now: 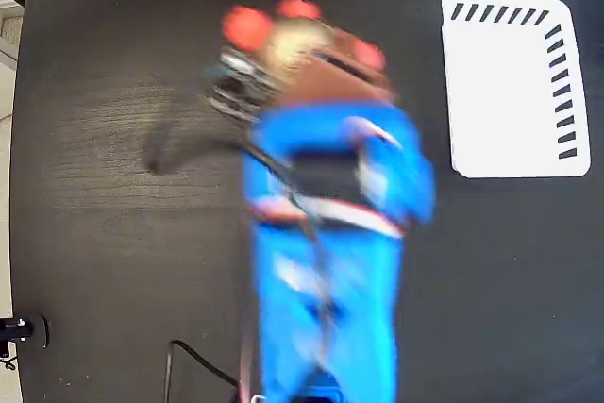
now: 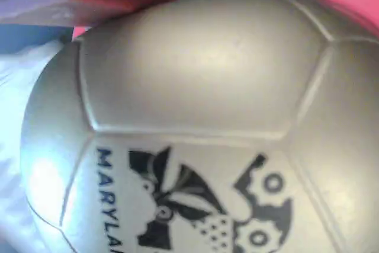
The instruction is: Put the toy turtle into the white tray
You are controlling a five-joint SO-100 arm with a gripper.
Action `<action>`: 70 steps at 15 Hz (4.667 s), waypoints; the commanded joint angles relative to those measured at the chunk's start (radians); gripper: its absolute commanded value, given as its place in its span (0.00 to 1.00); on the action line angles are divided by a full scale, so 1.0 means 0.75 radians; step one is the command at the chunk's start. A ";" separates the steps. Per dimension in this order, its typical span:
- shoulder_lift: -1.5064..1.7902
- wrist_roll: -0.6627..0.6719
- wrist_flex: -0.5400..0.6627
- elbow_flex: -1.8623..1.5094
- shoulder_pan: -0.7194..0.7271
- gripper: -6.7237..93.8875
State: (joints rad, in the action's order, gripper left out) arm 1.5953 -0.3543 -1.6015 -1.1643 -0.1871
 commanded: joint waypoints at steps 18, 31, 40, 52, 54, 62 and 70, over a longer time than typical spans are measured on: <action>-0.738 0.196 0.070 0.740 -0.683 0.03; -1.192 0.170 0.031 1.145 -0.712 0.04; -1.219 0.160 -0.016 1.174 -0.720 0.66; -0.922 0.119 -0.027 1.205 -0.681 0.07; -0.761 0.100 -0.051 1.149 -0.640 0.04; 0.272 0.153 -0.043 0.041 -0.149 0.06; 1.256 0.194 0.605 -1.511 0.382 0.06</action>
State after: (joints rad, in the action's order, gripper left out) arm 2.3700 -0.2071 -1.2195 -2.1829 0.0598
